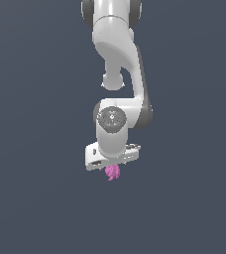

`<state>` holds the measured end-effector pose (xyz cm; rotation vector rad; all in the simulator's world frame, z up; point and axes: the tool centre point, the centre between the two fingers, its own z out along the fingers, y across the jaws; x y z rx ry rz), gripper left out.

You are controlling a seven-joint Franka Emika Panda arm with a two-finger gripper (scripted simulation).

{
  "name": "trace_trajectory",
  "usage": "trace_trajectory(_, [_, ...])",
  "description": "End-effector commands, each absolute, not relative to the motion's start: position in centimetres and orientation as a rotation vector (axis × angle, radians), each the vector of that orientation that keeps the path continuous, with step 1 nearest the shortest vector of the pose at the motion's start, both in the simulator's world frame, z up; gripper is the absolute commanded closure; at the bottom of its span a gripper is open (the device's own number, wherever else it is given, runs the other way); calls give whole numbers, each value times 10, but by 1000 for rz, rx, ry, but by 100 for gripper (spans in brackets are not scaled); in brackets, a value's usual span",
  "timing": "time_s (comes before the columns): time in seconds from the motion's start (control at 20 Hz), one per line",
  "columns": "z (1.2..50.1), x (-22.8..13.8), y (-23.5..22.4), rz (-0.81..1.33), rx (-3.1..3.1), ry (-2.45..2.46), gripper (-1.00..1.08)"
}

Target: Pick up the object and move it to a goal position.

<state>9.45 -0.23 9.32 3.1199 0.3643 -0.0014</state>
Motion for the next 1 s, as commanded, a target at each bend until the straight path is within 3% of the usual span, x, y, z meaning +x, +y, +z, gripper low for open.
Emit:
trace_trajectory(0.0, [92,96,-3,0,3120,368,-92])
trace_trajectory(0.95, [42,96,-3,0,3120,368,-92])
